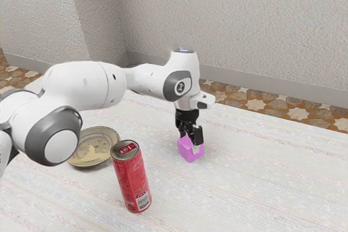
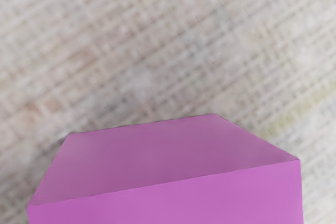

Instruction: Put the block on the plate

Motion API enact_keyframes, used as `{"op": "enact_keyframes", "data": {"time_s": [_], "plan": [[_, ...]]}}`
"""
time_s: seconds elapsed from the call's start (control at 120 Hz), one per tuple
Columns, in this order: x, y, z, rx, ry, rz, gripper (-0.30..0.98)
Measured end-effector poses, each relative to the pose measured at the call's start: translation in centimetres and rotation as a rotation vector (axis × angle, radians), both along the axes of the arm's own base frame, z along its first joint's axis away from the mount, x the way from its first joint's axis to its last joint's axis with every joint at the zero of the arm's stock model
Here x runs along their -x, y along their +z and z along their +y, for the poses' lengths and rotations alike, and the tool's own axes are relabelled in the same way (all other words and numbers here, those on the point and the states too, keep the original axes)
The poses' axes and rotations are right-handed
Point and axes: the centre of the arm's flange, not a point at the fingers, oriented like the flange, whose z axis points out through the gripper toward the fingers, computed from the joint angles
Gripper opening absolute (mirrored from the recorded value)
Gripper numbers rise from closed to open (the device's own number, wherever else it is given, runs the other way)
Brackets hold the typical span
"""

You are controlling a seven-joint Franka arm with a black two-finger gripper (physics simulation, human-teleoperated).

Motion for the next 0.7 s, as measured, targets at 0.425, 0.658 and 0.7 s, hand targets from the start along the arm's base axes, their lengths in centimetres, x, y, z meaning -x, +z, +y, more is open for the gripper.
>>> {"op": "enact_keyframes", "data": {"time_s": [0.425,0.658,0.7], "plan": [[0.1,-1.5,-0.1,-0.010,0.018,0.014,0.50],[0.1,-1.4,-0.1,-0.016,0.030,0.012,0.44],[0.1,-1.4,-0.1,-0.017,0.032,0.012,0.45]]}}
